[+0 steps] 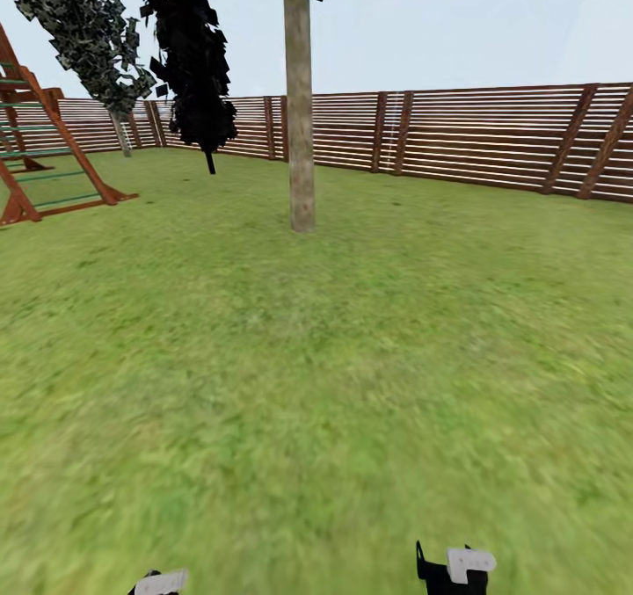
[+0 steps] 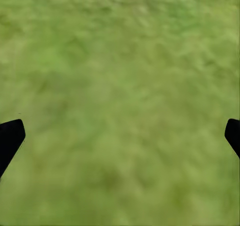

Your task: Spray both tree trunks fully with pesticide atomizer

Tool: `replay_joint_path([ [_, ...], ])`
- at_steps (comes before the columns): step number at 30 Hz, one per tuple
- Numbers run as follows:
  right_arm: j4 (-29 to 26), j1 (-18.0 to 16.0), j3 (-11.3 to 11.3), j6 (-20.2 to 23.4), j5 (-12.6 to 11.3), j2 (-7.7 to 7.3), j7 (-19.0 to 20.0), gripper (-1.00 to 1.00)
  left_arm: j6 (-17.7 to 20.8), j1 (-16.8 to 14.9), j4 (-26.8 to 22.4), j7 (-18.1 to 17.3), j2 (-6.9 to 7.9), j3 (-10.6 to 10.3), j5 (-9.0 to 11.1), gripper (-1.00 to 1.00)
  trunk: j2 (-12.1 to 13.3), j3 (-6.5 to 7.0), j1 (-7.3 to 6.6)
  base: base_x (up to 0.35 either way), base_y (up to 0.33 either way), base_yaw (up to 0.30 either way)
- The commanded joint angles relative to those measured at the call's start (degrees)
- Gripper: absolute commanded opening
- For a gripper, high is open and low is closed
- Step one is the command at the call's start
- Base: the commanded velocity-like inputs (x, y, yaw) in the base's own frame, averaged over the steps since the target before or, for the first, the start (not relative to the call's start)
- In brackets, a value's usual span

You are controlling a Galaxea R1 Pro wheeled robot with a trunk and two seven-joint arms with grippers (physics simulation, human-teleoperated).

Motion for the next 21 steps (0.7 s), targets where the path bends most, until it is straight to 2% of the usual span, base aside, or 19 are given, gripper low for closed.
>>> replay_joint_path([
  [1,0.0,0.0,0.0,0.0,0.0,0.00,0.0,1.00,0.0,0.0,0.0,0.0,0.00,0.0,0.0,-1.00,0.0,0.00,0.00,0.339,0.000,0.000],
  [21,0.0,0.0,0.0,0.0,0.0,0.00,0.0,1.00,0.0,0.0,0.0,0.0,0.00,0.0,0.0,-1.00,0.0,0.00,0.00,0.339,0.000,0.000],
])
